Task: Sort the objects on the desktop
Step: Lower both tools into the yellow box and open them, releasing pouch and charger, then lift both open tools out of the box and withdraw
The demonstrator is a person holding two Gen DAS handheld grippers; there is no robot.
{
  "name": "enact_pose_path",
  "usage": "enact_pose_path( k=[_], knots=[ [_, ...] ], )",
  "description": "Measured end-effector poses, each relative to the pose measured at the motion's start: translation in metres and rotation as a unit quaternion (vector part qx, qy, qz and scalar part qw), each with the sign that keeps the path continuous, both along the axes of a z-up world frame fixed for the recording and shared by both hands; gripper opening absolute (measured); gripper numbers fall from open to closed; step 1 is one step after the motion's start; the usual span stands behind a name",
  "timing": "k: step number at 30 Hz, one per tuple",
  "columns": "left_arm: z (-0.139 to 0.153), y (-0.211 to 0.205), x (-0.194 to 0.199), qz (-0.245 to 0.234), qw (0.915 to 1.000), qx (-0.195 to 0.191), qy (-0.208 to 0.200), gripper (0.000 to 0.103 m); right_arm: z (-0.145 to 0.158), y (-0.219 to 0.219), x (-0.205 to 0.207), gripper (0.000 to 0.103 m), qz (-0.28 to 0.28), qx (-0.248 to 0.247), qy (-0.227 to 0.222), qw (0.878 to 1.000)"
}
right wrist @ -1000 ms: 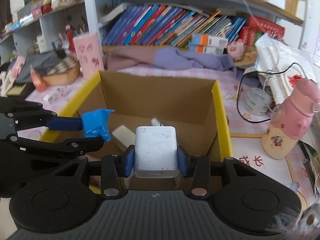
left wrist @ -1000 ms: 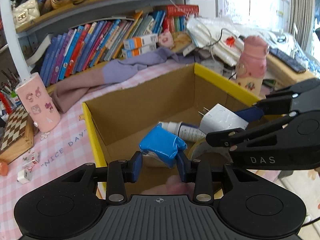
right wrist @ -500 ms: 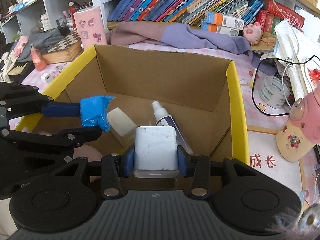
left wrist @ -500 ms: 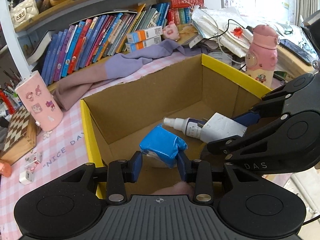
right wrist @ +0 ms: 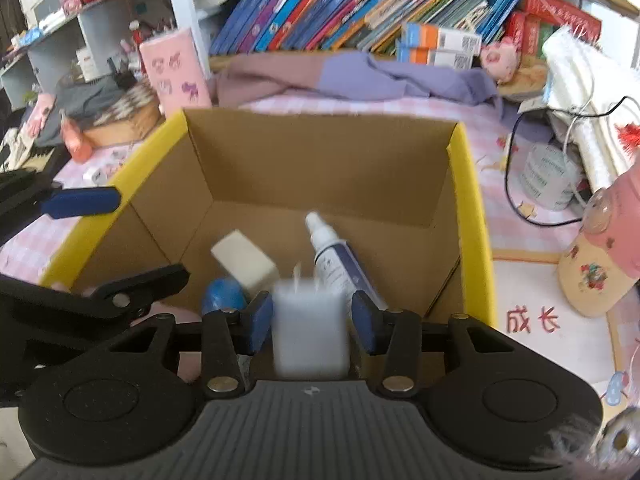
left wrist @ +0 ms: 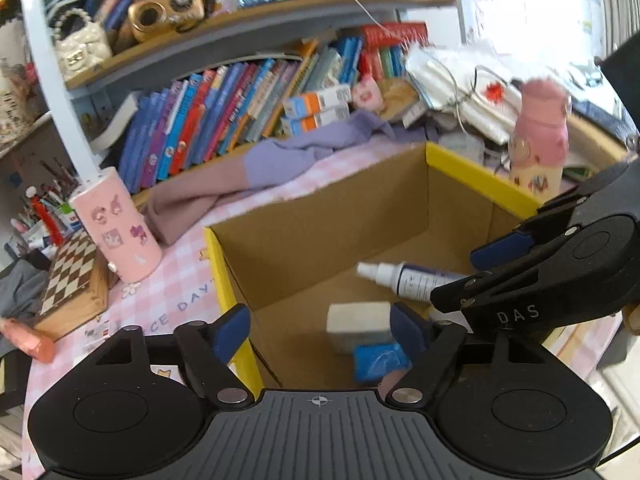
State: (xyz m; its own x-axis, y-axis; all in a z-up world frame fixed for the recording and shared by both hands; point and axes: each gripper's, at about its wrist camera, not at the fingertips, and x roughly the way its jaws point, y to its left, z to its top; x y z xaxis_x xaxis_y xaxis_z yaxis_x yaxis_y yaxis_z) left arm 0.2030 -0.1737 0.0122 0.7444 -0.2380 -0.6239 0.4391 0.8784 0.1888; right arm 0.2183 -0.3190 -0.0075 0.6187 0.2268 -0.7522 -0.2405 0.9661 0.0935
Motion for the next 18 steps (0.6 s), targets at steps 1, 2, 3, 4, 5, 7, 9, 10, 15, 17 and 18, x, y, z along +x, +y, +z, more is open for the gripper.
enact_pose_path(
  k=[1,2,3,4,5,7,9,10,15,17,18],
  knots=[
    [0.003,0.001,-0.002,0.003,1.0000,-0.004,-0.004,0.084,0.003,-0.001,-0.001,0.044,-0.002,0.001,-0.006,1.000],
    [0.005,0.002,-0.004,0.004,0.9999,-0.007,-0.007,0.085,0.006,-0.002,-0.003,0.045,-0.005,0.002,-0.012,1.000],
    [0.008,0.003,-0.006,0.005,0.9999,-0.010,-0.012,0.086,0.009,-0.003,-0.005,0.045,-0.009,0.004,-0.018,1.000],
    [0.011,0.004,-0.008,0.006,0.9998,-0.013,-0.015,0.086,0.012,-0.004,-0.007,0.045,-0.012,0.006,-0.022,1.000],
    [0.013,0.004,-0.011,0.006,0.9997,-0.016,-0.017,0.086,0.014,-0.004,-0.009,0.045,-0.014,0.007,-0.025,1.000],
    [0.017,0.005,-0.015,0.007,0.9995,-0.021,-0.021,0.086,0.020,-0.005,-0.014,0.045,-0.020,0.008,-0.033,0.999],
    [0.021,0.007,-0.021,0.008,0.9993,-0.026,-0.026,0.086,0.024,-0.005,-0.020,0.045,-0.024,0.008,-0.041,0.999],
    [0.024,0.009,-0.024,0.008,0.9991,-0.029,-0.029,0.086,0.026,-0.005,-0.023,0.046,-0.025,0.007,-0.045,0.999],
    [0.031,0.018,-0.040,0.013,0.9985,-0.041,-0.035,0.086,0.035,-0.004,-0.042,0.046,-0.035,0.004,-0.060,0.998],
    [0.033,0.023,-0.047,0.015,0.9982,-0.046,-0.036,0.086,0.037,-0.004,-0.050,0.046,-0.042,0.004,-0.065,0.997],
    [0.034,0.026,-0.051,0.016,0.9981,-0.049,-0.036,0.086,0.039,-0.004,-0.054,0.046,-0.048,0.004,-0.069,0.997]
  ],
)
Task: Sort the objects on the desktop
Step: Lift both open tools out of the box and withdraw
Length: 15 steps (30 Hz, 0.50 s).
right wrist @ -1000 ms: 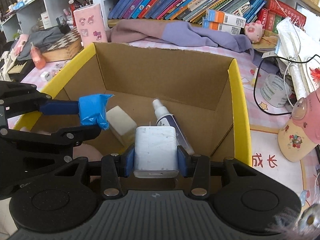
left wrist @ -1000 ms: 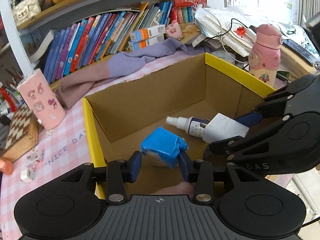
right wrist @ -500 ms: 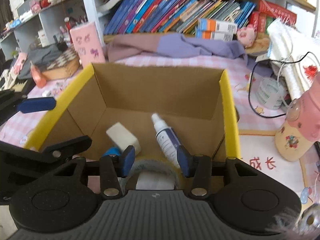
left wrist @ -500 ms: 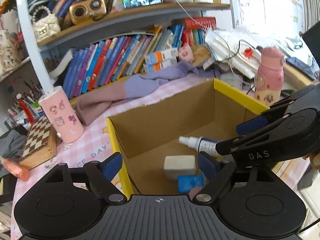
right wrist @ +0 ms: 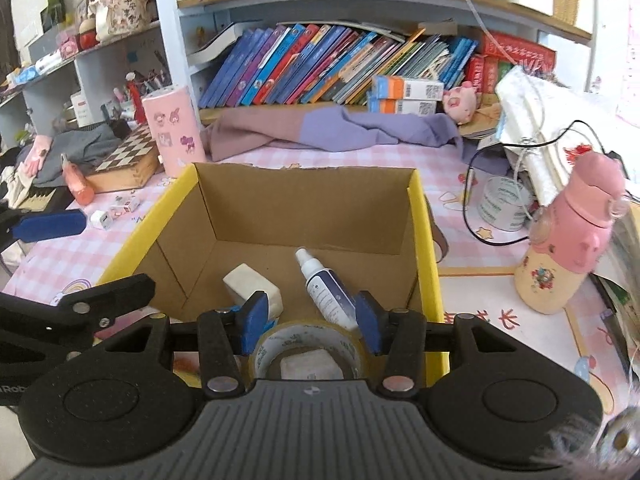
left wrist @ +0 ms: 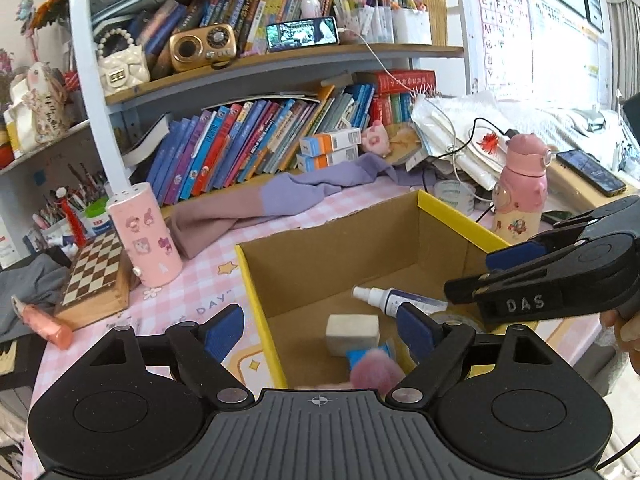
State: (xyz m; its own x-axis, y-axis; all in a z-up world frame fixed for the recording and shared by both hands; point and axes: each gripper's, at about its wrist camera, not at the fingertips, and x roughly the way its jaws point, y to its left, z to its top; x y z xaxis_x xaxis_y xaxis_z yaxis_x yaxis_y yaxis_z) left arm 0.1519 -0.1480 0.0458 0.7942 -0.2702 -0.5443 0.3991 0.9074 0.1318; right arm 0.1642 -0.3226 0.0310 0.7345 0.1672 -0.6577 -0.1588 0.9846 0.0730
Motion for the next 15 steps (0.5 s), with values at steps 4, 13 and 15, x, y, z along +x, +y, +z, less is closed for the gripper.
enact_pose_path(
  k=[4,13,15],
  knots=[
    [0.001,0.013,-0.016,0.003,0.9999,-0.012,0.004,0.086,0.004,0.001,-0.019,0.046,-0.024,-0.001,-0.015,1.000],
    [-0.005,0.042,-0.049,-0.008,0.9994,-0.024,0.023,0.086,0.002,0.016,-0.066,0.046,-0.053,-0.014,-0.008,0.998],
    [-0.006,0.049,-0.057,-0.013,0.9992,-0.025,0.028,0.086,0.000,0.022,-0.077,0.046,-0.060,-0.014,-0.003,0.998]
  ],
)
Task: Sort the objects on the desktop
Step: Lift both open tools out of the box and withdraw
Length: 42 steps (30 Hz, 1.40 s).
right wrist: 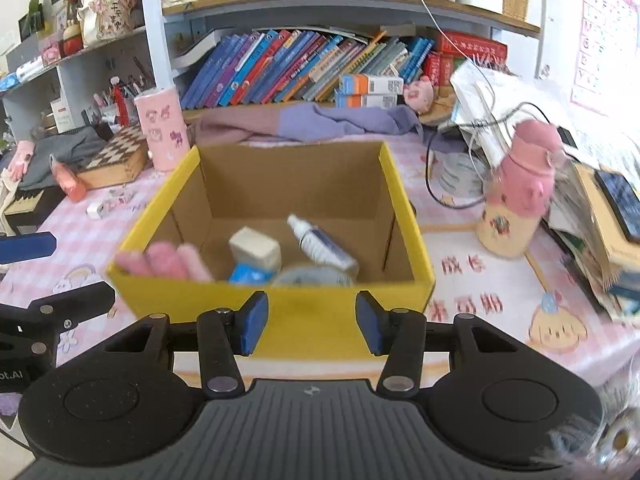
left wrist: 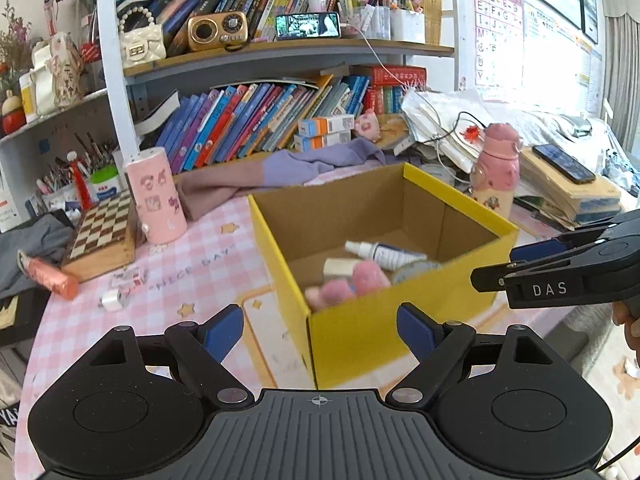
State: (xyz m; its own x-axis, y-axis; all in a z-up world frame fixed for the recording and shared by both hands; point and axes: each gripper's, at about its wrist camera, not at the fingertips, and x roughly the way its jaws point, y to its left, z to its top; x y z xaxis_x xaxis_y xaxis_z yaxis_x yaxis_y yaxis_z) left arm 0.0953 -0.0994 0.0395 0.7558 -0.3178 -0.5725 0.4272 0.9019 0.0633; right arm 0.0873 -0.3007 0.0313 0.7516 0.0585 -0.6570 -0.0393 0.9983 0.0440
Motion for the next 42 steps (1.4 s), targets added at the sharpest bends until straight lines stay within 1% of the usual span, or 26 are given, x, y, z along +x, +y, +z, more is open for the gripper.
enact_pose_path(
  k=[7,12,20,27,35,42],
  knots=[
    [-0.008,0.026,-0.023,-0.018,0.9997,0.004,0.015,0.086,-0.009,0.028,-0.040,0.045,-0.020,-0.003,0.016,1.000],
    [-0.013,0.045,-0.037,-0.023,0.9995,0.003,0.024,0.086,-0.015,0.053,-0.065,0.045,-0.028,-0.001,0.022,0.999],
    [-0.021,0.076,-0.053,-0.024,0.9987,-0.009,0.044,0.086,-0.022,0.085,-0.089,0.045,-0.036,-0.005,0.029,0.999],
    [-0.028,0.100,-0.061,-0.021,0.9980,-0.010,0.059,0.086,-0.028,0.110,-0.103,0.045,-0.033,-0.005,0.044,0.999],
    [-0.032,0.128,-0.064,0.000,0.9973,-0.018,0.071,0.086,-0.036,0.136,-0.109,0.045,-0.020,0.004,0.063,0.998],
    [-0.035,0.152,-0.066,0.021,0.9967,-0.013,0.078,0.086,-0.042,0.166,-0.107,0.045,0.019,0.002,0.078,0.997]
  ],
)
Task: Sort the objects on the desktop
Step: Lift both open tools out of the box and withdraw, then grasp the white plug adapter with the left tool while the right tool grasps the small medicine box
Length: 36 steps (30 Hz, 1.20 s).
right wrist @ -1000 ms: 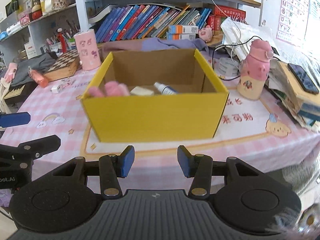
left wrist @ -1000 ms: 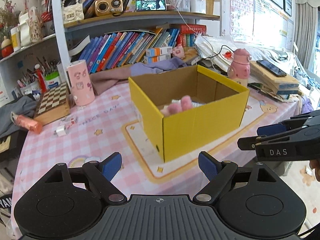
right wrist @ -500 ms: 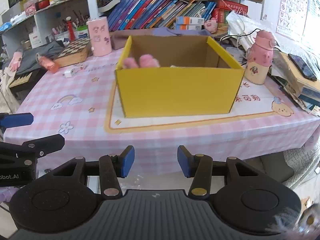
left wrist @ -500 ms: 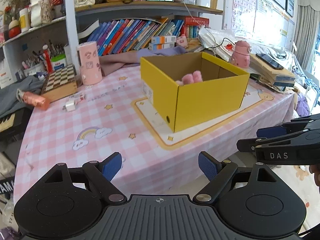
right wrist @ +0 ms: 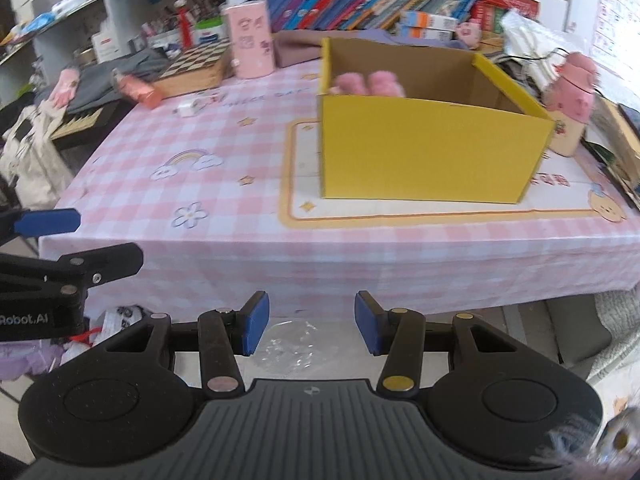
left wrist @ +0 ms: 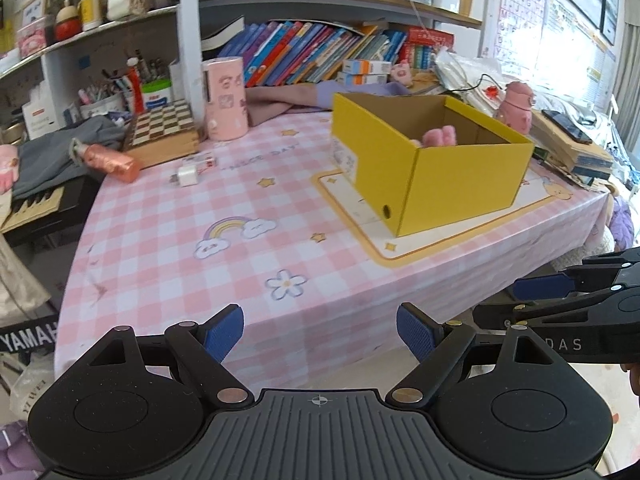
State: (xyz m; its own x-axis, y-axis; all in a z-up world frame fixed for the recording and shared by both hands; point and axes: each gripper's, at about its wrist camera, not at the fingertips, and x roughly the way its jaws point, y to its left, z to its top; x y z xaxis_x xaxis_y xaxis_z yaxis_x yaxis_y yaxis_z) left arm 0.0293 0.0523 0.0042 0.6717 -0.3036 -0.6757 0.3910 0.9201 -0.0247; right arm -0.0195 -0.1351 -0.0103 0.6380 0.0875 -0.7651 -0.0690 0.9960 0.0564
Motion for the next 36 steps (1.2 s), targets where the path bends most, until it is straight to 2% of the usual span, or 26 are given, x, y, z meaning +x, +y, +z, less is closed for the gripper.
enact_pose_path(
  k=[10,19,29,36],
  knots=[
    [0.003,0.038,-0.004,0.056,0.9984,0.001,-0.001,0.086,0.000,0.040,0.012,0.045,0.065,-0.003,0.005,0.998],
    [0.009,0.055,0.016,0.102,0.9946,-0.008,-0.019,0.086,0.006,0.069,0.035,0.045,0.123,-0.028,-0.024,0.992],
    [0.008,0.054,0.076,0.137,0.9904,-0.004,-0.017,0.086,0.008,0.076,0.095,0.044,0.151,-0.019,-0.034,0.988],
    [0.010,0.055,0.129,0.159,0.9870,0.003,-0.022,0.086,0.014,0.077,0.158,0.044,0.153,0.019,-0.039,0.987]
  ],
)
